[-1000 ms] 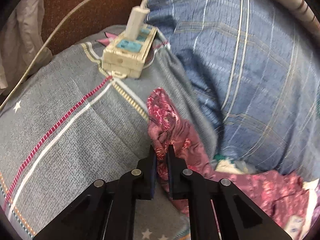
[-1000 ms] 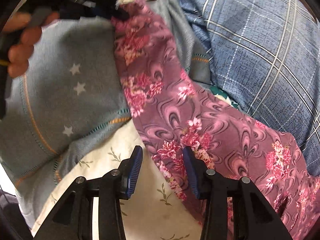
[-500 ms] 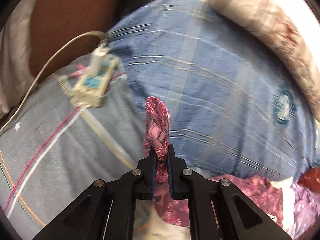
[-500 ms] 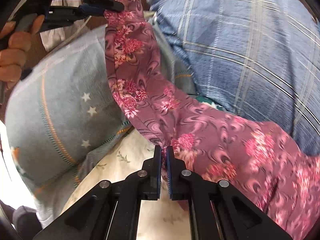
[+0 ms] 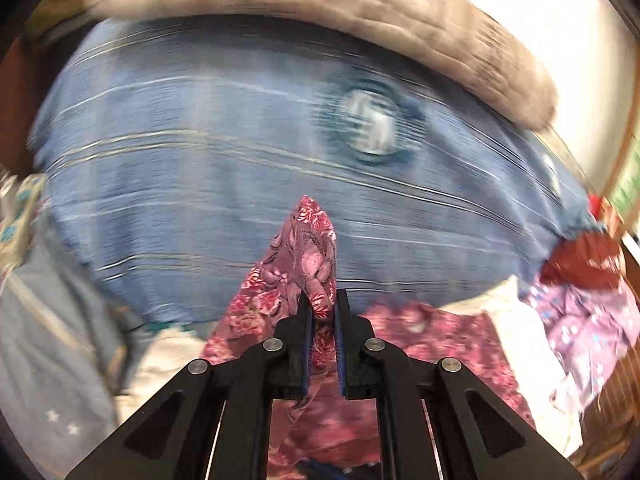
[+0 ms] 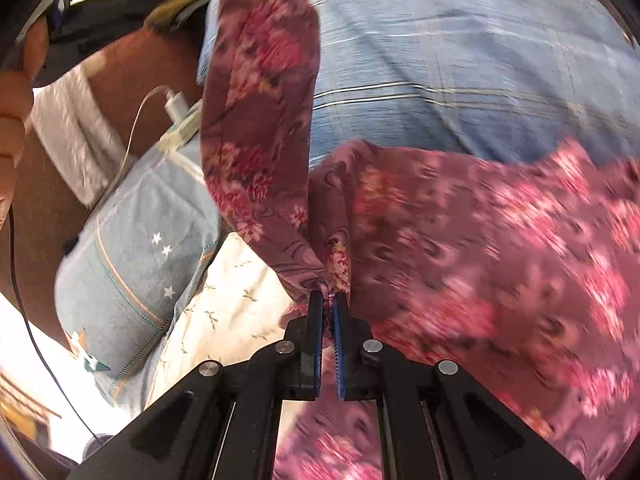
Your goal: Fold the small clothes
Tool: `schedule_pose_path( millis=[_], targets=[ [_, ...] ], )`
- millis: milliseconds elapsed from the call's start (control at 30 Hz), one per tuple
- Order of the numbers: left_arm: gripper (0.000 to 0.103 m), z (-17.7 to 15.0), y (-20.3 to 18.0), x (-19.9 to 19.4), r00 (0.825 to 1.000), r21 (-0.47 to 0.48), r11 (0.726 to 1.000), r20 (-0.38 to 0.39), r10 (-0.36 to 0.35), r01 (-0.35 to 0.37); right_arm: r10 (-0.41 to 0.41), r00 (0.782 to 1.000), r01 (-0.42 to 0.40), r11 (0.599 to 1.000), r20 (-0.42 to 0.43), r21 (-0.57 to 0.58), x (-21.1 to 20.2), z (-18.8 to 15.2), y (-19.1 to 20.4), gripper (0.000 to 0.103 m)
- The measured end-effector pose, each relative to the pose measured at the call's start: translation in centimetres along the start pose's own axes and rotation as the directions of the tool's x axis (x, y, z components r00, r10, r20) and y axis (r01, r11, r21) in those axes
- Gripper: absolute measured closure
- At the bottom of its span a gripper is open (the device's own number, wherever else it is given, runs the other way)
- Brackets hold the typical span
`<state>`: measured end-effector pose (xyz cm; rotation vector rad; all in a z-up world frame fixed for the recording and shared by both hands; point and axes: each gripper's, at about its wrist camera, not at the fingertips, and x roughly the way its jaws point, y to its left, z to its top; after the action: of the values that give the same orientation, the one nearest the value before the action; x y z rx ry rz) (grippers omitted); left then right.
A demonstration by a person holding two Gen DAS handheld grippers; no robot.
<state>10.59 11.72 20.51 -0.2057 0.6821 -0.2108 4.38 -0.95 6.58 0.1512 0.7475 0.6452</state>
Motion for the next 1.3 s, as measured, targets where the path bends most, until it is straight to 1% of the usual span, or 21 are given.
schedule_pose_path(
  millis=[67,100,233,367,433,533,567,600,633,667,700,767,800,833,867,900,933,967,1067,1133,1300],
  targets=[
    [0.096,0.2,-3.8,1.6,0.999,0.048,0.998,-0.009,-0.032,0.032,0.022,0.999,-0.023,0.998,0.024,0.066,-1.6,-0.5,-2.3,0.099],
    [0.096,0.2,-5.0,2.2,0.999,0.063,0.997,-0.012,-0.041,0.042,0.024,0.999,-0.027,0.996,0.031,0.084,-2.1,-0.6,-3.0,0.099],
    [0.096,-0.1,-11.9,6.0,0.994,0.149,0.984,-0.049,-0.094,0.100,0.017,0.997,-0.029,0.985,0.071,0.172,-5.4,-1.4,-7.5,0.099],
    [0.096,-1.7,-17.8,11.4,0.984,0.211,0.965,-0.123,-0.129,0.153,0.001,0.996,-0.025,0.964,0.093,0.266,-8.0,-2.7,-12.2,0.099],
    [0.096,-3.3,-20.9,14.9,0.973,0.245,0.953,-0.186,-0.135,0.179,-0.029,0.995,0.000,0.953,0.092,0.303,-9.0,-3.8,-14.4,0.099],
    [0.095,-5.5,-24.0,20.3,0.953,0.291,0.936,-0.280,-0.112,0.196,-0.033,0.996,0.001,0.934,0.082,0.358,-9.4,-5.1,-16.8,0.099],
    [0.095,-6.3,-24.6,21.7,0.945,0.300,0.933,-0.311,-0.102,0.199,-0.034,0.996,0.002,0.928,0.077,0.373,-9.4,-5.6,-17.5,0.099],
    [0.095,-6.6,-24.8,23.2,0.932,0.296,0.933,-0.349,-0.097,0.207,-0.034,0.997,0.002,0.923,0.075,0.386,-9.4,-6.0,-18.0,0.100],
    [0.094,-6.8,-25.1,24.3,0.923,0.279,0.936,-0.373,-0.099,0.213,-0.039,0.997,0.009,0.914,0.066,0.405,-9.4,-6.5,-18.4,0.103],
    [0.093,-6.7,-25.0,25.4,0.913,0.261,0.941,-0.396,-0.100,0.216,-0.012,0.997,-0.024,0.907,0.081,0.422,-9.5,-7.0,-18.5,0.103],
    [0.092,-6.2,-25.2,26.3,0.909,0.260,0.942,-0.406,-0.094,0.213,0.001,0.996,-0.040,0.902,0.092,0.430,-9.7,-7.1,-18.3,0.103],
    [0.091,-5.3,-24.9,26.8,0.906,0.278,0.936,-0.415,-0.085,0.215,0.002,0.996,-0.043,0.894,0.091,0.445,-10.5,-7.0,-17.7,0.097],
    [0.087,-5.0,-24.9,26.7,0.905,0.284,0.934,-0.418,-0.083,0.217,-0.003,0.996,-0.035,0.894,0.084,0.447,-10.8,-6.9,-17.4,0.088],
    [0.083,-4.3,-24.3,26.4,0.905,0.287,0.932,-0.417,-0.087,0.222,-0.002,0.997,-0.035,0.893,0.081,0.448,-11.1,-6.7,-17.0,0.076],
    [0.074,-3.4,-23.7,25.8,0.905,0.280,0.931,-0.413,-0.101,0.232,0.000,0.997,-0.036,0.894,0.082,0.447,-11.6,-6.5,-16.6,0.070],
    [0.067,-3.5,-23.2,24.8,0.908,0.270,0.934,-0.403,-0.113,0.236,-0.016,0.997,-0.021,0.896,0.079,0.444,-12.0,-6.3,-16.2,0.058],
    [0.063,-2.9,-22.4,24.3,0.910,0.256,0.937,-0.396,-0.124,0.239,-0.055,0.996,0.017,0.901,0.073,0.433,-12.8,-5.9,-15.5,0.054],
    [0.058,-2.8,-21.5,23.3,0.910,0.241,0.939,-0.392,-0.137,0.246,-0.074,0.995,0.038,0.905,0.069,0.424,-13.2,-5.7,-15.1,0.053],
    [0.058,-2.2,-18.6,20.6,0.915,0.201,0.949,-0.372,-0.157,0.244,-0.124,0.991,0.090,0.903,0.054,0.420,-14.8,-5.5,-14.7,0.051],
    [0.058,-2.8,-16.4,18.4,0.922,0.184,0.956,-0.357,-0.154,0.230,-0.158,0.986,0.121,0.899,0.055,0.422,-16.1,-5.3,-14.8,0.051],
    [0.058,-5.5,-8.6,14.4,0.935,0.084,0.982,-0.329,-0.133,0.169,-0.233,0.970,0.180,0.879,0.070,0.443,-19.4,-4.6,-18.3,0.051]
  ],
)
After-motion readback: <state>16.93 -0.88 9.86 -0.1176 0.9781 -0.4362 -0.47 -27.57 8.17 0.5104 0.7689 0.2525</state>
